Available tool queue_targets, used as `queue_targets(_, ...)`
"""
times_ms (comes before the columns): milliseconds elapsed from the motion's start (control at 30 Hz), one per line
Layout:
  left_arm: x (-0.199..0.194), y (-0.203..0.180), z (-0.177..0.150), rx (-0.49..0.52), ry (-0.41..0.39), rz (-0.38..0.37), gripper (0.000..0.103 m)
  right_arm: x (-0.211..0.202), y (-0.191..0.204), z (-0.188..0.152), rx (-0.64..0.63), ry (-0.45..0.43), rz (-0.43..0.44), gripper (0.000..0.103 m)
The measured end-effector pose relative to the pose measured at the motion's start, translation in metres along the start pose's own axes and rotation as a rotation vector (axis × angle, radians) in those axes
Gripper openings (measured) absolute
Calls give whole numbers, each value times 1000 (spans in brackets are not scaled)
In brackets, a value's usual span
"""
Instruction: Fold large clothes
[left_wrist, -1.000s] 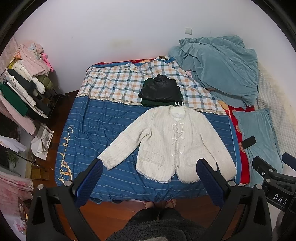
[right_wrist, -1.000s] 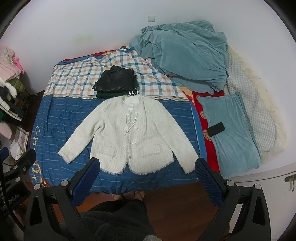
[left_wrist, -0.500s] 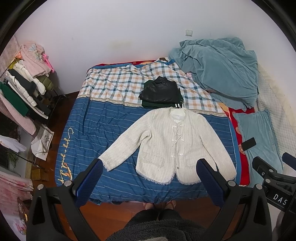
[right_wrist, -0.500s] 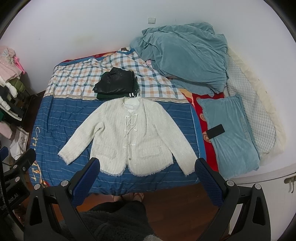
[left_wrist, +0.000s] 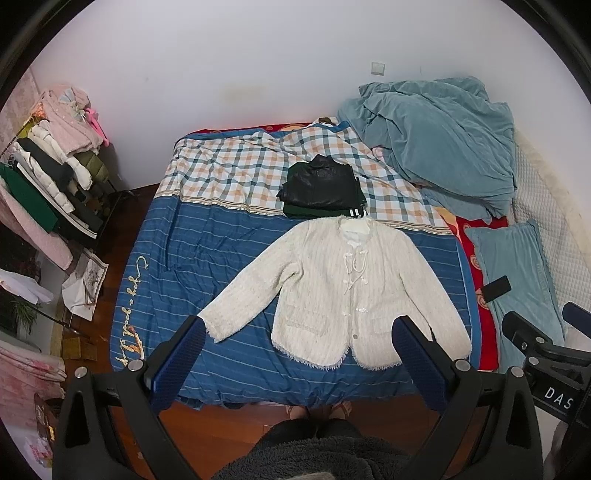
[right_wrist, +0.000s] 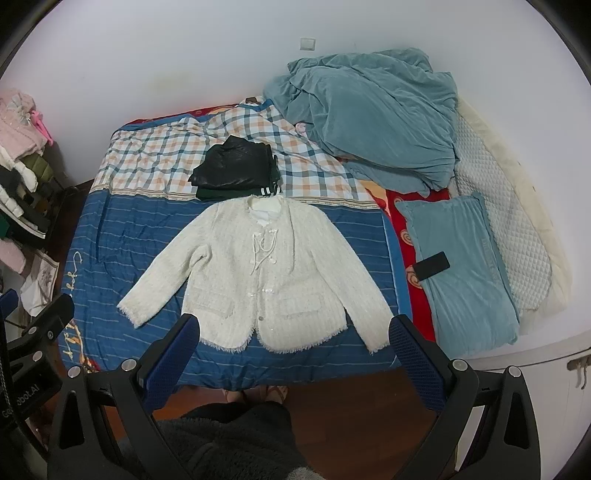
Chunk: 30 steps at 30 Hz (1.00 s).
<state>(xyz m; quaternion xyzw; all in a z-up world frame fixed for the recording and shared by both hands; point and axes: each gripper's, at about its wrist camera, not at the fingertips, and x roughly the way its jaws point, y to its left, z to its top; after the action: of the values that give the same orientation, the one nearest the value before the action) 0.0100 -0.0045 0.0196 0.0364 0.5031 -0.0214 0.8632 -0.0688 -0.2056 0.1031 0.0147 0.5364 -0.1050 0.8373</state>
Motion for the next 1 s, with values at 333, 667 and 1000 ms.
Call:
queue_targets(333,0,-1,-2,-1,-2,-1,103,0,1,0,-2,-4,-2,103)
queue_targets(667,1,-2,-4,-3,-5,1,103,0,0,0,-2,-5,-3,103)
queue_targets(1000,0,-2,-8,-7,-8,-1,103,0,1,0,-1,-4,-2,103)
